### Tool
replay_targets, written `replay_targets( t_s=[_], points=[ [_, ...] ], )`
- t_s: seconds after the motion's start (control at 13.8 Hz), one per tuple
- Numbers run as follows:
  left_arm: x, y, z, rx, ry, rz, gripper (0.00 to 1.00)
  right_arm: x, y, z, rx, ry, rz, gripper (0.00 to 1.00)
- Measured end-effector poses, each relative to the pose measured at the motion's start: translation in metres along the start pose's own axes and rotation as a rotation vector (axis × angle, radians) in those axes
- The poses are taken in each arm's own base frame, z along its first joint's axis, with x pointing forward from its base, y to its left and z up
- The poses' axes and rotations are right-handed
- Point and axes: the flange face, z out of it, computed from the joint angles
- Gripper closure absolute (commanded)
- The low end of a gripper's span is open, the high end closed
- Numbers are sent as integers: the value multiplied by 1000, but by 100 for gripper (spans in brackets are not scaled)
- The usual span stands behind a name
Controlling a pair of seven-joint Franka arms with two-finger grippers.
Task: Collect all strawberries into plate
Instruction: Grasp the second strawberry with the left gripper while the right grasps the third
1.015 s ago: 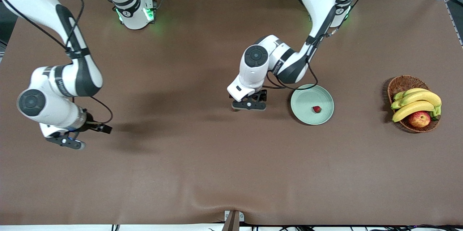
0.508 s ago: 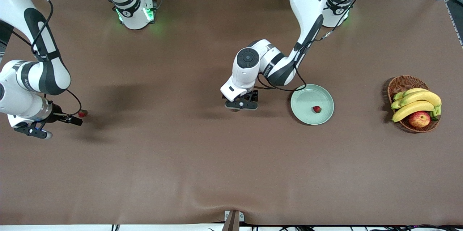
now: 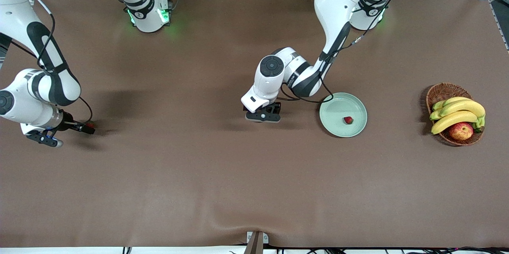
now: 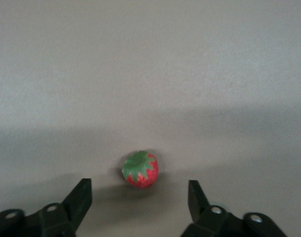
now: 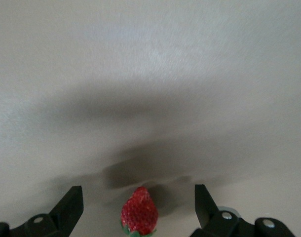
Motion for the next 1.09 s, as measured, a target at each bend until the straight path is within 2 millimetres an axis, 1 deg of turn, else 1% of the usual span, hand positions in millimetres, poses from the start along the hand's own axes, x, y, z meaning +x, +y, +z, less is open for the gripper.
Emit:
replay_targets(
  t_s=[0.07, 0.15, 0.36, 0.44, 0.51, 0.58, 0.65, 0.73, 0.8, 0.87, 0.94, 1.02, 1.09],
  points=[
    [-1, -1, 5, 6, 4, 12, 25, -2, -1, 5, 4, -10, 1, 0],
    [-2, -1, 9, 10, 6, 19, 28, -4, -3, 7, 7, -17, 1, 0],
    [-2, -2, 16, 6, 13, 23, 40, -8, -6, 11, 10, -29, -2, 0],
    [-2, -2, 16, 6, 14, 23, 46, -10, -6, 13, 10, -33, -3, 0],
    [-2, -2, 16, 6, 14, 23, 51, -11, -7, 14, 11, -36, -4, 18],
    [-2, -2, 16, 6, 14, 23, 53, -11, -7, 14, 11, -37, -4, 44],
    [-1, -3, 16, 6, 15, 23, 54, -11, -7, 14, 11, -37, -3, 65],
    [-1, -3, 16, 7, 15, 22, 54, -11, -7, 13, 11, -35, -3, 80],
    [-1, -3, 16, 8, 15, 22, 54, -10, -7, 9, 10, -31, -3, 90],
    [-1, -4, 17, 8, 14, 22, 67, -10, -7, 7, 9, -30, -4, 95],
    [-1, -4, 17, 9, 14, 21, 82, -11, -7, 6, 9, -33, -4, 95],
    [-1, -4, 17, 9, 14, 21, 94, -11, -8, 5, 9, -33, -6, 95],
    [-1, -4, 17, 8, 15, 21, 100, -10, -10, 4, 10, -32, -9, 95]
  ],
)
